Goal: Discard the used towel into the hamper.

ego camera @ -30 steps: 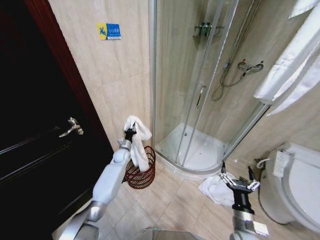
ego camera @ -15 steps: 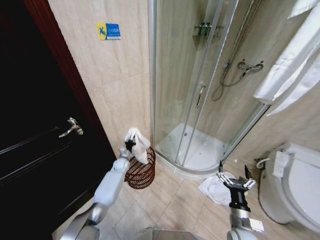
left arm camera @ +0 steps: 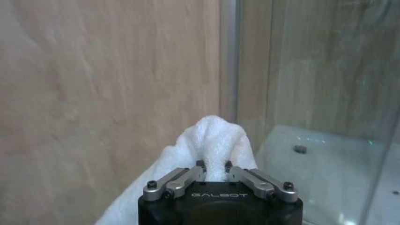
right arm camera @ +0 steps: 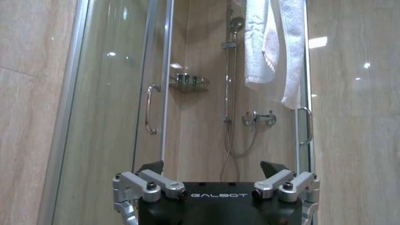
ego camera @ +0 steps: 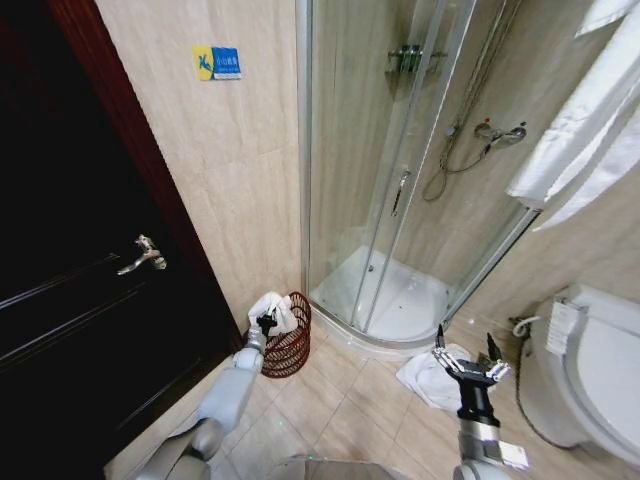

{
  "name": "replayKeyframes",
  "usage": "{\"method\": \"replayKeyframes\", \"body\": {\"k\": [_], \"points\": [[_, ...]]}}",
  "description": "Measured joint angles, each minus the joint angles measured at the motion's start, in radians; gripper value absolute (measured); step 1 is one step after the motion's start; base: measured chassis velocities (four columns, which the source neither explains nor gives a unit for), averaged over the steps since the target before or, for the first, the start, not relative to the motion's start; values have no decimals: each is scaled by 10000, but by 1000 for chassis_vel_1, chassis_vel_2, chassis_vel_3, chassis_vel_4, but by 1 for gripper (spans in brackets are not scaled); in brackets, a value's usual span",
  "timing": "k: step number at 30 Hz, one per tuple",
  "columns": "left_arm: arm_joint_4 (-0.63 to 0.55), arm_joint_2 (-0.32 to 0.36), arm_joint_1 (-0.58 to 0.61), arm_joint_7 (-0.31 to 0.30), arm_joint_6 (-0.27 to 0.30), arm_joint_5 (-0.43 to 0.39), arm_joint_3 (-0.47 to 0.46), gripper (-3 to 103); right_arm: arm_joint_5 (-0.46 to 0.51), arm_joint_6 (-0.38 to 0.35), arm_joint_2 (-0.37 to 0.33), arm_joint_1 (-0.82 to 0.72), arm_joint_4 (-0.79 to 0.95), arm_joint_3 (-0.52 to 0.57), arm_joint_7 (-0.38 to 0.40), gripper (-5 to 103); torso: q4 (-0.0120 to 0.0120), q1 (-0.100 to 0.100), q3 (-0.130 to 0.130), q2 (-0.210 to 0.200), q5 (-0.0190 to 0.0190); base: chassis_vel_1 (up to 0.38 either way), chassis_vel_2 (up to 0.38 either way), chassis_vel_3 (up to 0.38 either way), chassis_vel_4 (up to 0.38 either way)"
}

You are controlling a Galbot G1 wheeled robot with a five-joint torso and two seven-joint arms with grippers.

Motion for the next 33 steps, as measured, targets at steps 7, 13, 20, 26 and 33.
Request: {"method": "replayKeyframes", "body": {"k": [7,13,20,26,33], "points": [[477,-216,-41,2,1115,834,130,6,-116,-149,0,9,163,-83,-54,100,-1,0,0,0,0,0,0,0,0],[611,18,331,63,1756,1477,236,6,-183,-152,0,-17,159,-73,-56,100,5,0,0,0,0,0,0,0,0],[800,-19,314,73,2049,1757,263,6,-315,-144,0,-17,119,-135,-71,100,1,0,0,0,0,0,0,0,0],[1110,-280,24,573,2140,1256,261,6,-306,-27,0,-102,70,-81,-78,100,0,0,1,0,-1,0,0,0,0],[-174,-11,428,3009,525,-1820,238,6,-235,8,0,-138,69,-13,-74,100,-1,0,1,0,-1,0,0,0,0]]}}
